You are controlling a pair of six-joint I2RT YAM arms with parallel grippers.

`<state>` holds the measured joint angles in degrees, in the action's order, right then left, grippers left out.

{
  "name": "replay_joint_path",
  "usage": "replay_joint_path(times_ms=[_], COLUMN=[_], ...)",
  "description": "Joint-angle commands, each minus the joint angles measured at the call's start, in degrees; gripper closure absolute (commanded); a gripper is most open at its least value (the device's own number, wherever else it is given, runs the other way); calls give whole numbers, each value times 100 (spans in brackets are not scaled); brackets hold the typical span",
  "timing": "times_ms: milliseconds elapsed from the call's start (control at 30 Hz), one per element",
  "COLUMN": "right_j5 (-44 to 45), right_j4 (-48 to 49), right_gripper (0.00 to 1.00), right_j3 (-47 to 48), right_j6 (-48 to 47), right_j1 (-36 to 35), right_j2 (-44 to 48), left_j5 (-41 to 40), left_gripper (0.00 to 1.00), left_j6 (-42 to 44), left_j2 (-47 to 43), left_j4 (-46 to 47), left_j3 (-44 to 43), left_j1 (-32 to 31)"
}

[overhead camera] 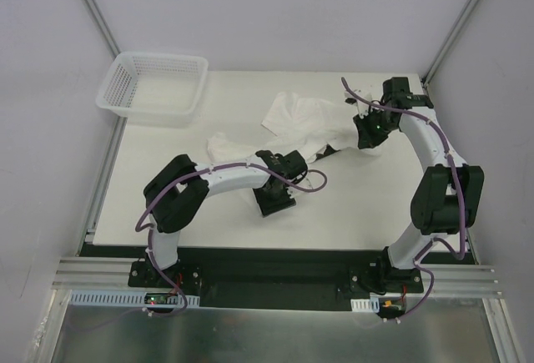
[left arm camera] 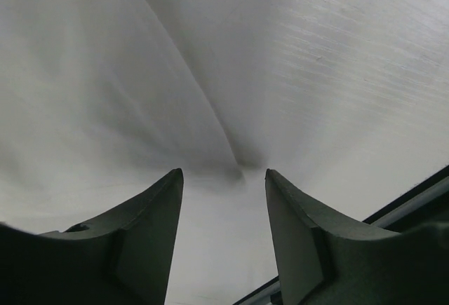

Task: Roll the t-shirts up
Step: Flatten out the T-shirt at the center of the board.

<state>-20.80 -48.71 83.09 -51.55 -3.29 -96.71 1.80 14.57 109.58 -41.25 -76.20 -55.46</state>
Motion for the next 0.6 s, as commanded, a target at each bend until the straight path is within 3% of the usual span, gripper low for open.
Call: replay_joint_path(times_ms=[0,167,200,233,400,533,567], right_j5=[-214,-118,-91,-65,409,620,725], right_j4=[-192,-183,-174,-174,-200,-69,-25], right_gripper=[99,99,99,99,99,99,99], right_j3=[339,454,471,480,796,1393,1560], right_j6=[171,198,233,250,269,320,338], right_j1=[4,4,4,4,65,311,503], right_j2=[73,38,29,38,265,512,556], left_j5=[-198,-189,-50,-14,-154,-338,-339], left_gripper=[54,67,75,100,100,100,100], left_j6=[-68,-77,-59,-25,413,845,924], left_j2=[99,230,257,309,-434,-1261,-1394], left_j4=[-84,-6,12,4,-154,-619,-655], left_j3=[149,422,448,440,151,-822,-1069], left_j1=[-35,-52,-52,-52,324,1395,1902])
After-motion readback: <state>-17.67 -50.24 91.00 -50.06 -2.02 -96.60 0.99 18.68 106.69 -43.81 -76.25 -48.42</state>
